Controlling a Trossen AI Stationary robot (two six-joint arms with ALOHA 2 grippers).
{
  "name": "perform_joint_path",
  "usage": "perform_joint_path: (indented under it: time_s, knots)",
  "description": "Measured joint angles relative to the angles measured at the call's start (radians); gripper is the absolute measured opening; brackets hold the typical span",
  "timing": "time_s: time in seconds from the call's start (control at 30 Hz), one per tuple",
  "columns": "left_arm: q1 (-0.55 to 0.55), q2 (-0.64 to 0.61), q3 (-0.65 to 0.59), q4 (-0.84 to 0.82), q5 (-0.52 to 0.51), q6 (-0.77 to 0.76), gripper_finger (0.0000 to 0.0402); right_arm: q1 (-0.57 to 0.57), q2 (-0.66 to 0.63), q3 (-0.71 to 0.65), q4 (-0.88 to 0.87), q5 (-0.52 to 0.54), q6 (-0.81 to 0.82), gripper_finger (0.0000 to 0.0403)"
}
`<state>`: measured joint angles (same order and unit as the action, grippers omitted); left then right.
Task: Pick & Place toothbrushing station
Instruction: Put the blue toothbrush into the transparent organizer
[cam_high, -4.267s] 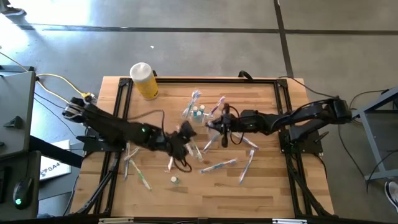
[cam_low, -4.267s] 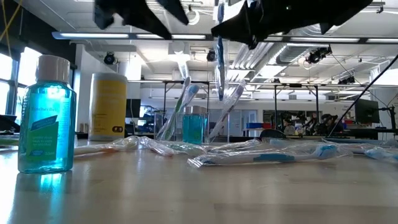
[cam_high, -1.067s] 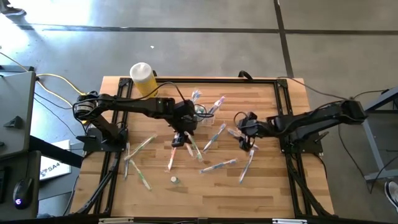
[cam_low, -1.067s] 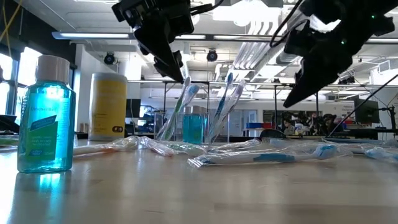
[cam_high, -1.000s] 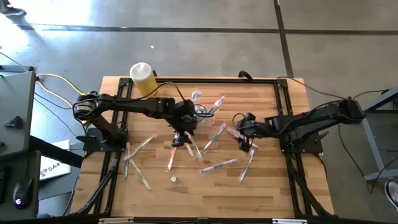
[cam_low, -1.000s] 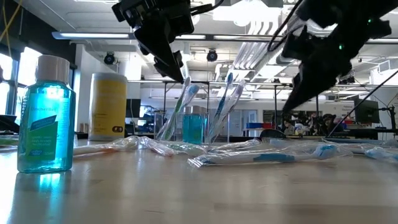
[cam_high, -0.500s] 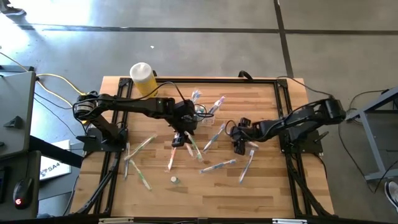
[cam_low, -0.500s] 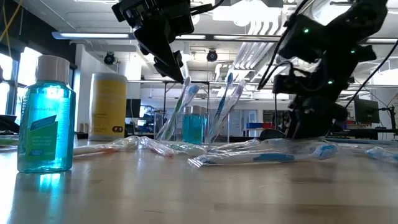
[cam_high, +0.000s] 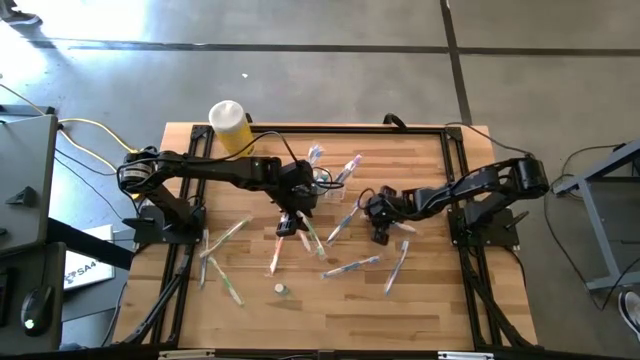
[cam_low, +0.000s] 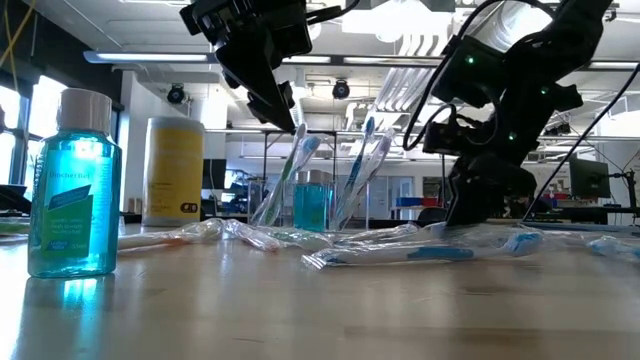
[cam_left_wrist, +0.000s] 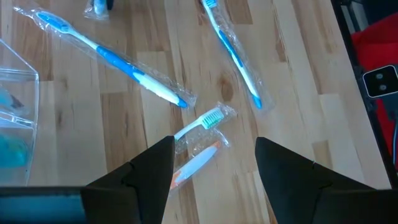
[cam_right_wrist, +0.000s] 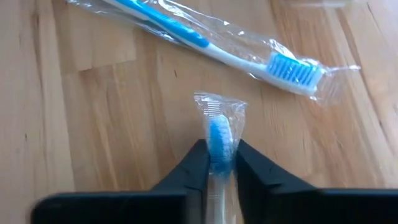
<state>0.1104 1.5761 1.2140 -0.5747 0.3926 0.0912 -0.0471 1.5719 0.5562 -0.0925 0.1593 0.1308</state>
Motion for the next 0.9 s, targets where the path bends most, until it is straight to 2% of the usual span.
perform_joint_path:
  time_s: [0.2,0.37,0.43,0.7,0.9]
  knots:
    - [0.0,0.0,-0.036,0.048,0.01,0.001,0.0219,0.019,-0.019,0.016,0.063,0.012,-0.038,0.0036]
    - [0.0,0.0,-0.111,0.131,0.021,-0.011,0.0219,0.087,-0.097,0.058,0.117,0.156,-0.111,0.0036]
    - [0.0,0.0,-0.138,0.172,0.031,-0.018,0.0219,0.111,-0.143,0.057,0.169,0.171,-0.171,0.0036]
    - [-0.009,0.0,-0.158,0.198,0.077,-0.023,0.0219,0.117,-0.301,-0.003,0.548,-0.056,-0.425,0.0036]
    - [-0.039,0.0,-0.157,0.224,0.069,-0.012,0.0219,-0.014,-0.264,-0.134,1.143,-0.362,-0.444,0.0036]
